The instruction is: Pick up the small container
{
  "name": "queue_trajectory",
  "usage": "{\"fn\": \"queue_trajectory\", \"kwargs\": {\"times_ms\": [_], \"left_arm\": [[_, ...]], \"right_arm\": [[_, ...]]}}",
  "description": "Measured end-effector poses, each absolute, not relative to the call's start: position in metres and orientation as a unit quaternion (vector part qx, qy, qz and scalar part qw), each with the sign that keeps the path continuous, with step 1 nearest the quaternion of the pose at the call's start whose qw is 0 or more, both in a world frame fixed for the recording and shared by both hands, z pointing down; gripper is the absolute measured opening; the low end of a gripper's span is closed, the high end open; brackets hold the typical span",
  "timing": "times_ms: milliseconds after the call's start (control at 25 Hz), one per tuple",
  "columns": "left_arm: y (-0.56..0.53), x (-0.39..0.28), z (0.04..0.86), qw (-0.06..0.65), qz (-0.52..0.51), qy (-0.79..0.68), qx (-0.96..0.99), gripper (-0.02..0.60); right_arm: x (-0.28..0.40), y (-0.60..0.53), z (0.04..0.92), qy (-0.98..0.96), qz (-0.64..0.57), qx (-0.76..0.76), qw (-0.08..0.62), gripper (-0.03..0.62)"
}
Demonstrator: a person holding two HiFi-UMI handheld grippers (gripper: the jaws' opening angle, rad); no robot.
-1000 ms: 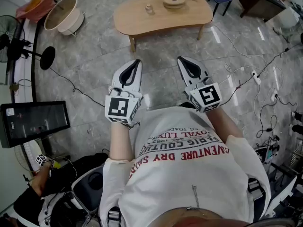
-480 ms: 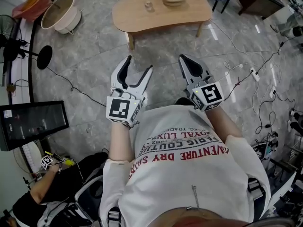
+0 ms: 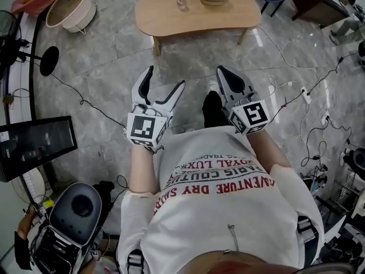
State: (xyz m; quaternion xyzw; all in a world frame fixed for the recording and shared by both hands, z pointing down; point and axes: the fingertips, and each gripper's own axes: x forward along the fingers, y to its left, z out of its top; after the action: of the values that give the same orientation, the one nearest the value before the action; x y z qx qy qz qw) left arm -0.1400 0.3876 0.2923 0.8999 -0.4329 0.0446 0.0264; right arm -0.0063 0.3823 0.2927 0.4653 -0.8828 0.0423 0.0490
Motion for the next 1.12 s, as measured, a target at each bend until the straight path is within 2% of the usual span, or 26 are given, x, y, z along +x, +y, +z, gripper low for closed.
{"fn": "queue_trajectory", "kwargs": {"times_ms": [360, 800, 1120], "left_arm": [[0.260, -0.120, 0.306, 0.051, 0.067, -0.481, 0.873, 0.376], [0.086, -0.055, 0.343, 0.096, 0.081, -0.514, 0.848, 0.376], [-0.007, -0.050, 0.397, 0.107, 0.109, -0.510, 0.846, 0.376]], "right_arm": [[0.017, 0.241, 0.309, -0.900, 0.070, 0.427, 0.049, -0.005], [0.074, 0.068, 0.338, -0.916, 0.103, 0.380, 0.075, -0.005], [0.071, -0.015, 0.377, -0.915, 0.113, 0.375, 0.102, -0.005]]}}
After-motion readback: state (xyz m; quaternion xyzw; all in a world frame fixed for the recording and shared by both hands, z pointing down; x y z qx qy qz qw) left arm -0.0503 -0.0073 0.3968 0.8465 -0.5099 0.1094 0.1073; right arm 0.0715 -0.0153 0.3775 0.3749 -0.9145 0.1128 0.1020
